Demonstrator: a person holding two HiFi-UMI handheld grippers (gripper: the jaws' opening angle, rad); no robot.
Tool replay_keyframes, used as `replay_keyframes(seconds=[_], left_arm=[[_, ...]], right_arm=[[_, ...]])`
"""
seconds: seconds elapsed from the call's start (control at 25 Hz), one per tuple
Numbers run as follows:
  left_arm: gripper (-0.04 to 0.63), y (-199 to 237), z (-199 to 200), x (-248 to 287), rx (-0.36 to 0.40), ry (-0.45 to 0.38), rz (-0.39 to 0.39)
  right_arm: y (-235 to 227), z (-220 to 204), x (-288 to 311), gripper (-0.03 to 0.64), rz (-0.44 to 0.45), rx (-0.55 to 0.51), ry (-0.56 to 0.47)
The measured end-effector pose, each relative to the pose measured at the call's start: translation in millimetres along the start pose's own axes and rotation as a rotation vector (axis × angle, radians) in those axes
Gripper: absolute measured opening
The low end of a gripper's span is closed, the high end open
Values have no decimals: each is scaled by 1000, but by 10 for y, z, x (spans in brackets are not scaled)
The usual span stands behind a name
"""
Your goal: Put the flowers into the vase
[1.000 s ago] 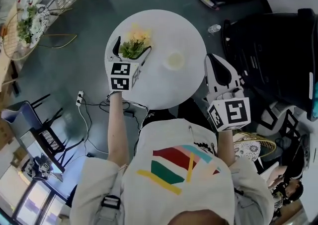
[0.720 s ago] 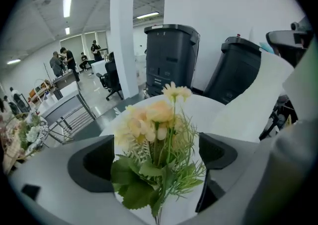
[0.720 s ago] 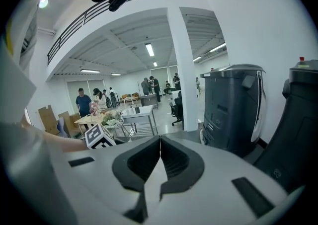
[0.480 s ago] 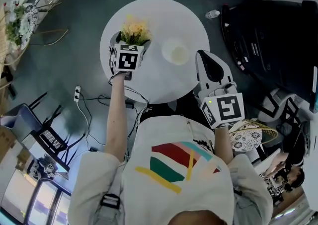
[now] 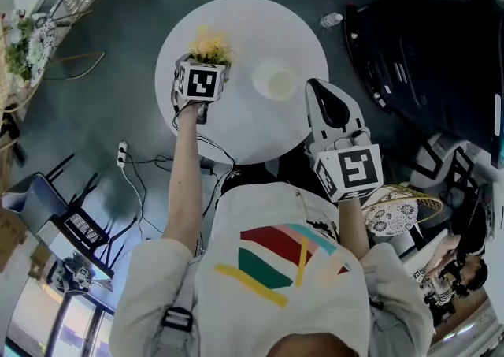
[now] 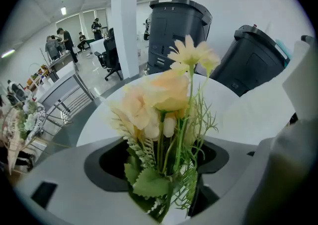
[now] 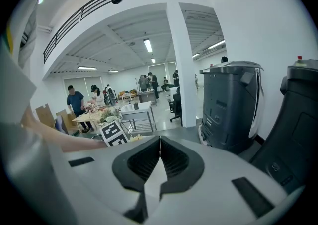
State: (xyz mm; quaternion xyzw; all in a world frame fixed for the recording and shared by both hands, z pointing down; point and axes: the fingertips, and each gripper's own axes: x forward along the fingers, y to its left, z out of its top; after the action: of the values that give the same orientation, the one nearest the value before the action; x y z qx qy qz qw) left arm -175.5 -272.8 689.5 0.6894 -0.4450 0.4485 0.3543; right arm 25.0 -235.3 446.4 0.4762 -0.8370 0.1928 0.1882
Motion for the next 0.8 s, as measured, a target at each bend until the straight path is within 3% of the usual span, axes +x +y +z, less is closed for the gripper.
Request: replay_keyframes(seconds=[0.16,0.44,0.56,0.8], left_arm=[[298,76,136,-94,12,-4,18],[253,40,277,-289,-49,-107,12],[249,44,414,-453,-71,-198,31],[247,42,951,-1101,-80,-471,72]], right_arm=[[16,3,-39,11,1,-13,-5],[20,72,-138,12,8,-36,-28],[23,136,-204,11,15,-53,-49],[-8,312,-370,11,8,-68,-103]])
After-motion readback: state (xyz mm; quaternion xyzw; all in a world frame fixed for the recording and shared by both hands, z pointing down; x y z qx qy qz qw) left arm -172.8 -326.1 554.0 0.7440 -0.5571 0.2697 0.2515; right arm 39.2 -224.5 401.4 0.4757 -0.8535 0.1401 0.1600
